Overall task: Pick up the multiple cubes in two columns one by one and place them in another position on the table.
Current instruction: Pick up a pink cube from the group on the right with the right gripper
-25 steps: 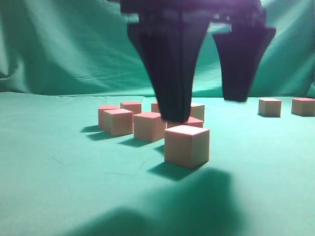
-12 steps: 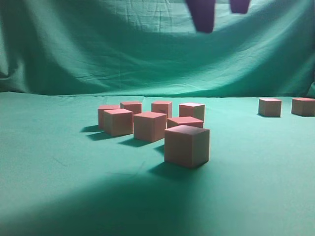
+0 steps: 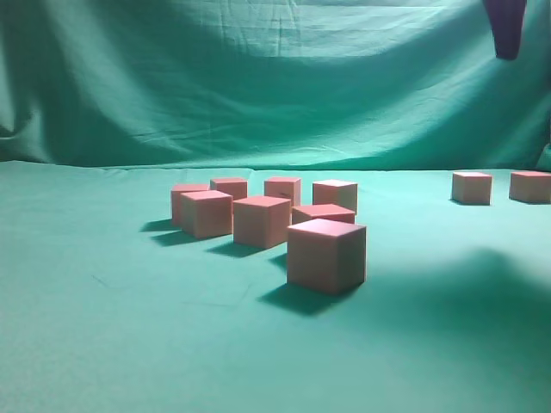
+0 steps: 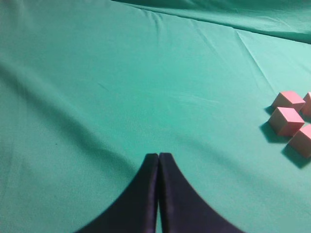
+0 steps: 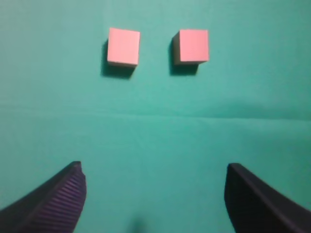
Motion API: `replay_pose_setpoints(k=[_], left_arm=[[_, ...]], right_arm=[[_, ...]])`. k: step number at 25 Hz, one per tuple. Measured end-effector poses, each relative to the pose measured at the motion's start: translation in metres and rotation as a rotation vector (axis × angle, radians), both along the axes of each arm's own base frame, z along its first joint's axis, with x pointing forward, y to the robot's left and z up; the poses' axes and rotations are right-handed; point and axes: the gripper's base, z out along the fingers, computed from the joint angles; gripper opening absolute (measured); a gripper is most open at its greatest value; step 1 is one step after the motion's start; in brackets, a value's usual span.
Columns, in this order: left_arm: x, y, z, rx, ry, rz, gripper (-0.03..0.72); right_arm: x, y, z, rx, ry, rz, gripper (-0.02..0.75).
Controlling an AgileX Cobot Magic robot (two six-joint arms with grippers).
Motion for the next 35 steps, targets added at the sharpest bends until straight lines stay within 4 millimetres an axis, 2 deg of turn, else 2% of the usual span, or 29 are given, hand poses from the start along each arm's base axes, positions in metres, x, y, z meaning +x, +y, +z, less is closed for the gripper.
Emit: replay_pose_setpoints(k=[4, 12, 18, 25, 29, 31, 32, 35], left_arm=[[0.0, 0.0, 0.0, 0.0, 0.0, 0.0, 0.0], [0.0, 0.0, 0.0, 0.0, 0.0, 0.0, 0.0], [0.0, 0.0, 0.0, 0.0, 0.0, 0.0, 0.0], [0.0, 0.0, 0.0, 0.0, 0.0, 0.0, 0.0], [0.0, 0.0, 0.0, 0.0, 0.0, 0.0, 0.0], [0.0, 0.0, 0.0, 0.0, 0.0, 0.0, 0.0], [0.0, 0.0, 0.0, 0.0, 0.0, 0.0, 0.0], [0.0, 0.0, 0.0, 0.0, 0.0, 0.0, 0.0]], right_arm=[[0.027, -0.01, -0.023, 0.118, -0.024, -0.013, 0.58], [0.067, 0.003, -0.079, 0.157, -0.106, 0.055, 0.58], [0.083, 0.008, -0.114, 0.165, -0.126, 0.072, 0.58], [0.089, 0.011, -0.13, 0.171, -0.136, 0.079, 0.58], [0.09, 0.011, -0.133, 0.171, -0.134, 0.08, 0.407], [0.09, 0.011, -0.133, 0.173, -0.134, 0.074, 0.275], [0.09, 0.011, -0.132, 0.174, -0.132, 0.07, 0.248], [0.094, 0.011, -0.123, 0.165, -0.12, 0.062, 0.255]])
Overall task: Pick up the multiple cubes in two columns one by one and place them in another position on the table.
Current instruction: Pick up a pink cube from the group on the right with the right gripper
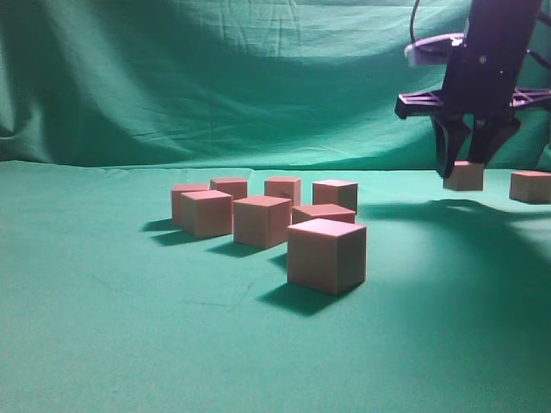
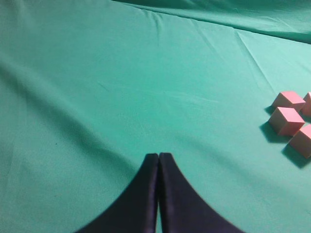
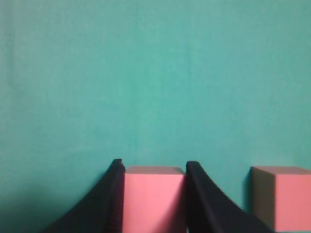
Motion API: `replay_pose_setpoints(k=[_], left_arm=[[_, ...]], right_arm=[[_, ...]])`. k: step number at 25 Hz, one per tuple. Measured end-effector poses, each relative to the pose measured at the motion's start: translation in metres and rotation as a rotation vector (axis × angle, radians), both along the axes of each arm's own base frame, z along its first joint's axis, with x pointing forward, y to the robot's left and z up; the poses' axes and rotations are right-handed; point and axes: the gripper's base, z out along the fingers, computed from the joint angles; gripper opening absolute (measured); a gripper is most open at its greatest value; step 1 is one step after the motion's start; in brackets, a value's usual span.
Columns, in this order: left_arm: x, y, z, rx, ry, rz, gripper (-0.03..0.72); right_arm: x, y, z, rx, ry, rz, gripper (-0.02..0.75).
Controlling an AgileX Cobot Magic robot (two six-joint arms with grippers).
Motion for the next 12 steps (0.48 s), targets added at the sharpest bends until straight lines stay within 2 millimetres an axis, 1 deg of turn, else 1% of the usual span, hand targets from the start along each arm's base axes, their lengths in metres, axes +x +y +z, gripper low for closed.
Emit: replay_pose_setpoints(k=[3, 6, 7, 9, 12], left_arm=[[0.0, 0.0, 0.0, 0.0, 0.0, 0.0, 0.0], [0.0, 0.0, 0.0, 0.0, 0.0, 0.0, 0.0], [0.0, 0.0, 0.0, 0.0, 0.0, 0.0, 0.0], [0.0, 0.0, 0.0, 0.0, 0.0, 0.0, 0.0], [0.0, 0.0, 0.0, 0.0, 0.0, 0.0, 0.0]], right_arm=[[0.006, 0.001, 0.02, -0.012, 0.018, -0.013, 0.255], [0.006, 0.001, 0.055, -0.003, 0.029, -0.036, 0.255], [0.004, 0.001, 0.07, 0.016, 0.02, -0.044, 0.255], [-0.004, 0.002, 0.1, 0.059, 0.013, -0.055, 0.255], [-0.029, 0.013, 0.135, 0.1, 0.019, 0.004, 0.255]])
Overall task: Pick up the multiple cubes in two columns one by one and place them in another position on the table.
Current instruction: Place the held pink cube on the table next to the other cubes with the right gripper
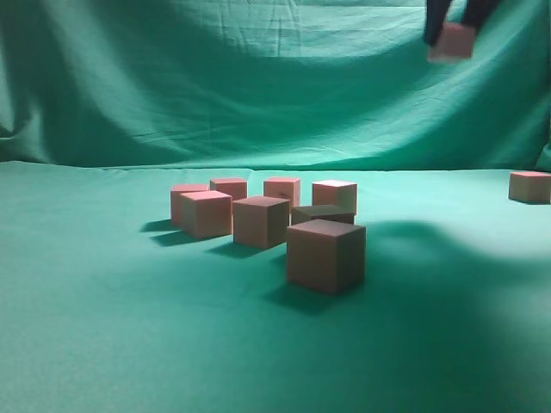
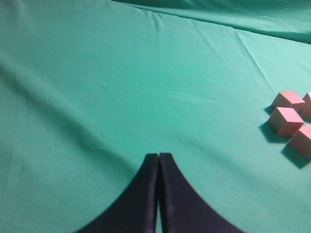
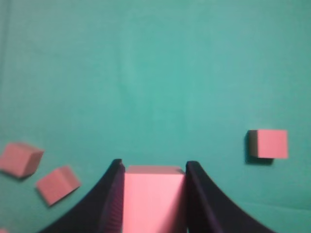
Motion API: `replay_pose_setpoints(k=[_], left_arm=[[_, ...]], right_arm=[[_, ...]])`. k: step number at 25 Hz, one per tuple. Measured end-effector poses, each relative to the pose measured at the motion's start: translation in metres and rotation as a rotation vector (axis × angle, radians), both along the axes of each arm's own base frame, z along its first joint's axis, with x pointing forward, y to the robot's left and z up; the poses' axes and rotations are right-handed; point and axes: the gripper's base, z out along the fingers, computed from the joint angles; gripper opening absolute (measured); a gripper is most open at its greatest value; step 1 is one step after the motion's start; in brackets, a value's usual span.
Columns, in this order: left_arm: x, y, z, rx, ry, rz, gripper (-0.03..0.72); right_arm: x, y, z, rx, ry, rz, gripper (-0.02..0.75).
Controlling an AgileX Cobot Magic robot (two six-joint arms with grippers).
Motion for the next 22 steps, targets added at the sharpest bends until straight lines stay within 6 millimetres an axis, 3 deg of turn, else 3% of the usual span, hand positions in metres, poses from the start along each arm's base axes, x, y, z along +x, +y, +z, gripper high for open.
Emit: replay_pose_setpoints(k=[3, 8, 16, 19, 22], left_arm=[[0.0, 0.0, 0.0, 0.0, 0.0, 0.0, 0.0], [0.0, 0.0, 0.0, 0.0, 0.0, 0.0, 0.0], [0.0, 0.0, 0.0, 0.0, 0.0, 0.0, 0.0], [0.0, 0.0, 0.0, 0.0, 0.0, 0.0, 0.0], [0.0, 0.0, 0.0, 0.0, 0.0, 0.0, 0.0]], right_arm=[[-0.032, 0.027, 0.018, 0.014, 0.041, 0.129, 0.255], [-0.097, 0.086, 0.016, 0.008, 0.111, 0.412, 0.255], [-0.2, 0.153, -0.029, -0.068, 0.154, 0.844, 0.255], [-0.225, 0.169, -0.045, -0.103, 0.168, 0.976, 0.255], [-0.231, 0.18, -0.062, -0.127, 0.202, 1.009, 0.255]])
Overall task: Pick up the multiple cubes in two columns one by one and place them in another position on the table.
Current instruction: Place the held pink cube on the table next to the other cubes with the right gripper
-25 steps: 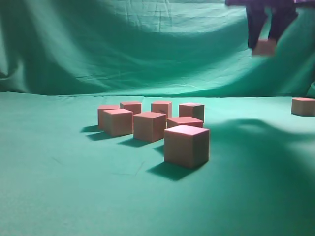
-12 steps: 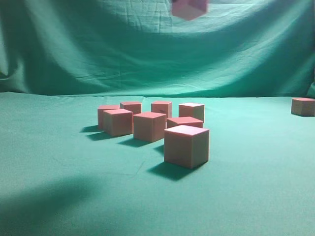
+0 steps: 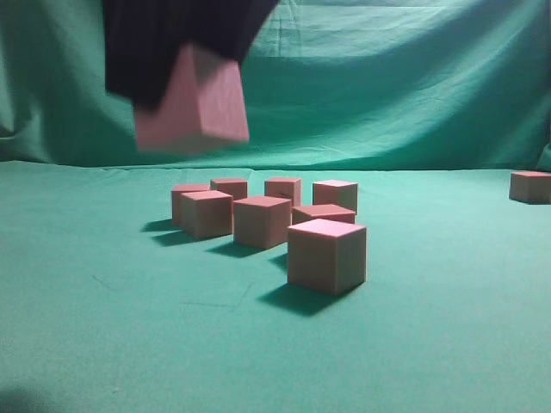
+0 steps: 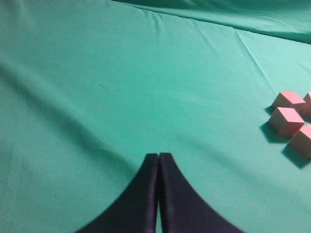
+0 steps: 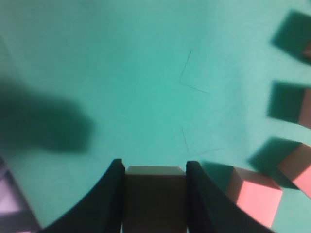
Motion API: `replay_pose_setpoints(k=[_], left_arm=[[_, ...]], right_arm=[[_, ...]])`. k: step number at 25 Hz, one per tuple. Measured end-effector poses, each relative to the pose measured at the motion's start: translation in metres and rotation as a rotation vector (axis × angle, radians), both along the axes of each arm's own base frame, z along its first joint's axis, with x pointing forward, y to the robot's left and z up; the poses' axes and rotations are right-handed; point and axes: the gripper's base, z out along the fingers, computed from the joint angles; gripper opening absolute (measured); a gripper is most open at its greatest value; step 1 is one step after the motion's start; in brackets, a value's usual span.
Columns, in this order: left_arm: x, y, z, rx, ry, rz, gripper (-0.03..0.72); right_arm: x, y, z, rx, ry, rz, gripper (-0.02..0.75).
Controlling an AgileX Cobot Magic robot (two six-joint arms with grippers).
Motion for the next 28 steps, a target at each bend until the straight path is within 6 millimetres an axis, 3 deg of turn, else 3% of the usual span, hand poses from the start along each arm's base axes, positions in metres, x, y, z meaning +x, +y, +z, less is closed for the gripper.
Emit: replay_pose_setpoints(k=[6, 10, 28], left_arm=[[0.0, 0.0, 0.0, 0.0, 0.0, 0.0, 0.0], [0.0, 0.0, 0.0, 0.0, 0.0, 0.0, 0.0], [0.0, 0.0, 0.0, 0.0, 0.0, 0.0, 0.0]], right_arm=[[0.007, 0.01, -0.034, -0.064, 0.009, 0.059, 0.255], [0.011, 0.016, -0.044, -0.054, -0.028, 0.109, 0.255], [0.019, 0.017, -0.055, -0.059, -0.118, 0.154, 0.255]])
